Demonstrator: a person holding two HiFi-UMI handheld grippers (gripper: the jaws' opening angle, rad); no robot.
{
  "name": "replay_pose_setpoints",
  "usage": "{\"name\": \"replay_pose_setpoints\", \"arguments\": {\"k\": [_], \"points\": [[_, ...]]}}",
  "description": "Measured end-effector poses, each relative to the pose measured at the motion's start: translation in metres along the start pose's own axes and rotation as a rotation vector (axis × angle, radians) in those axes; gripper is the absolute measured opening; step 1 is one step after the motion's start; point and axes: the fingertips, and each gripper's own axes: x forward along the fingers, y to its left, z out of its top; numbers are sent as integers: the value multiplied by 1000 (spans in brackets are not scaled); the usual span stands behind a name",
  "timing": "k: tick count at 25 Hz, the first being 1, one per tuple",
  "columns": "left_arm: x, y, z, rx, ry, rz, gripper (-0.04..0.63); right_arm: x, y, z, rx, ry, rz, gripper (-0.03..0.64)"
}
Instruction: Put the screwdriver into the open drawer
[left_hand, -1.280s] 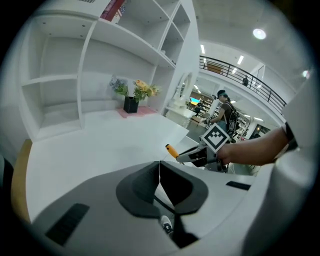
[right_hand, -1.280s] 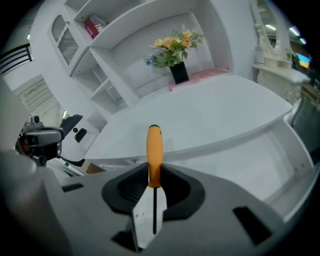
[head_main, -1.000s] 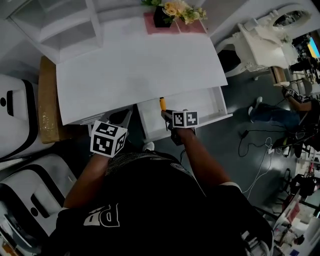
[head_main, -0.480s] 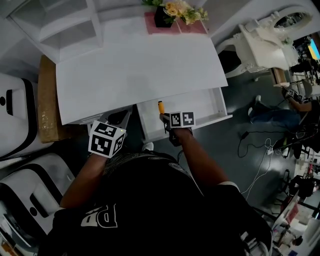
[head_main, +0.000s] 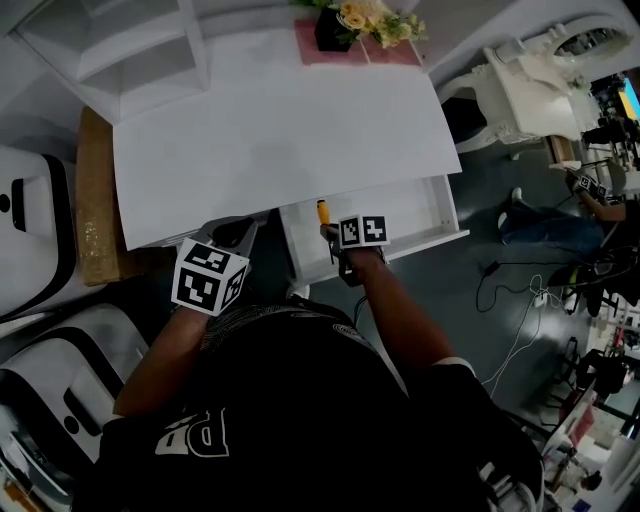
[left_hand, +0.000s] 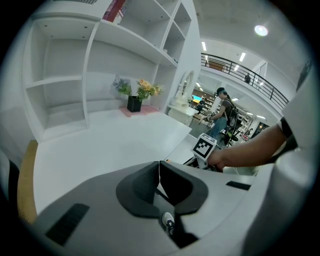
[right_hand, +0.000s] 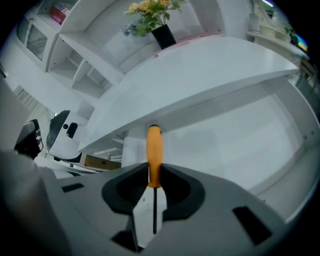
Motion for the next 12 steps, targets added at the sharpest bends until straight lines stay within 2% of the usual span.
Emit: {"name": "replay_pose_setpoints", "arguments": {"k": [12], "points": [[-14, 29, -1, -36, -6, 37, 15, 31, 0, -3, 10, 68, -31, 86]]}}
